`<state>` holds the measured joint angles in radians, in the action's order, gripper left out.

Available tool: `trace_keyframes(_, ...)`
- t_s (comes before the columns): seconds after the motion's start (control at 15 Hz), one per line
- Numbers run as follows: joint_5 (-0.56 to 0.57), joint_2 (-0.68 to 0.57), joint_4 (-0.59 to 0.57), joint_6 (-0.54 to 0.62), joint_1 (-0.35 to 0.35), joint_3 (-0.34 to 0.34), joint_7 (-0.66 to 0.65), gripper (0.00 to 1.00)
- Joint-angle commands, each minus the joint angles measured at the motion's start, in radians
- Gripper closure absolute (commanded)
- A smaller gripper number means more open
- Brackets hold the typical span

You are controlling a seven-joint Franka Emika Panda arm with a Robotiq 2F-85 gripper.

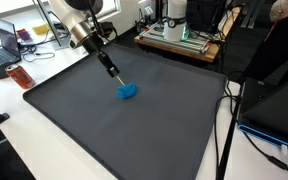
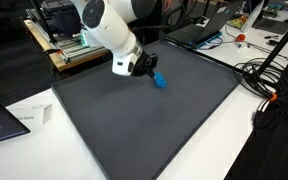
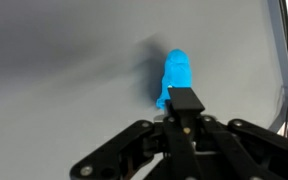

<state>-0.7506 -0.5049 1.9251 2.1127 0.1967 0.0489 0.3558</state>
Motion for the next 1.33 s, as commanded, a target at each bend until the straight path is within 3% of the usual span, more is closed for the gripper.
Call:
trace_keyframes(0.0,0.038,0.032,-0.006,-0.043,0.011,-0.001,-0.025,0.97)
trace_keyframes(0.87,0.053,0.11,0.029,-0.011,-0.011,-0.013,-0.009,0.97)
trace_keyframes(1.27,0.043,0.15,0.059,0.073,-0.032,-0.017,0.009,0.97)
